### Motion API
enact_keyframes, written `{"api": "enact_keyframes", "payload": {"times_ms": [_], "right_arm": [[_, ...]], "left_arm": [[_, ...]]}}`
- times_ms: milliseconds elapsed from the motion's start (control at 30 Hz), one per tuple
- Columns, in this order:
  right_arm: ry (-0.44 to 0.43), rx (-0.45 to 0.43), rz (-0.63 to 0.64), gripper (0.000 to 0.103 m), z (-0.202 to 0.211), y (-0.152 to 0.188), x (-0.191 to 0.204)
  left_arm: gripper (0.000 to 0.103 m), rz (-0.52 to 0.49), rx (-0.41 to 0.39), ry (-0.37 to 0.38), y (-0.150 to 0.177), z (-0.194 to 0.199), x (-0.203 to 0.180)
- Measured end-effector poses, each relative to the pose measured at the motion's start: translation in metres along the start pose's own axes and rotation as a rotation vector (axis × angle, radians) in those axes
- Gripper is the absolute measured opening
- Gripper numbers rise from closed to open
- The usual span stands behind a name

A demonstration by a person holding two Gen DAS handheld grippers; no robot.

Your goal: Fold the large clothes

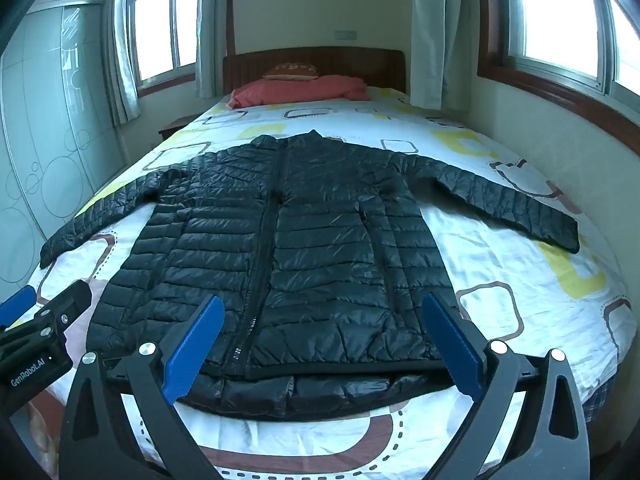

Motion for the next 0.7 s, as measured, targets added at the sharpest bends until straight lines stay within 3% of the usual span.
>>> {"api": "enact_keyframes", "payload": {"times_ms": [700], "right_arm": [[0.0,0.005,0.0,0.098,-0.0025,0.0008,0.0007]], "left_arm": [[0.101,-0.01,-0.009,-0.004,0.0031,0.0016,-0.0054]]}}
Point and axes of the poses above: each gripper's, at about its wrist camera, not at the fingertips, and z roughly against the way its jaws point, x to its left, y to its underside, the point moved 1 cm from there along -z, roughly the way its jaws point, and after that the axes turned 15 degrees about x, right-handed, at the moved point
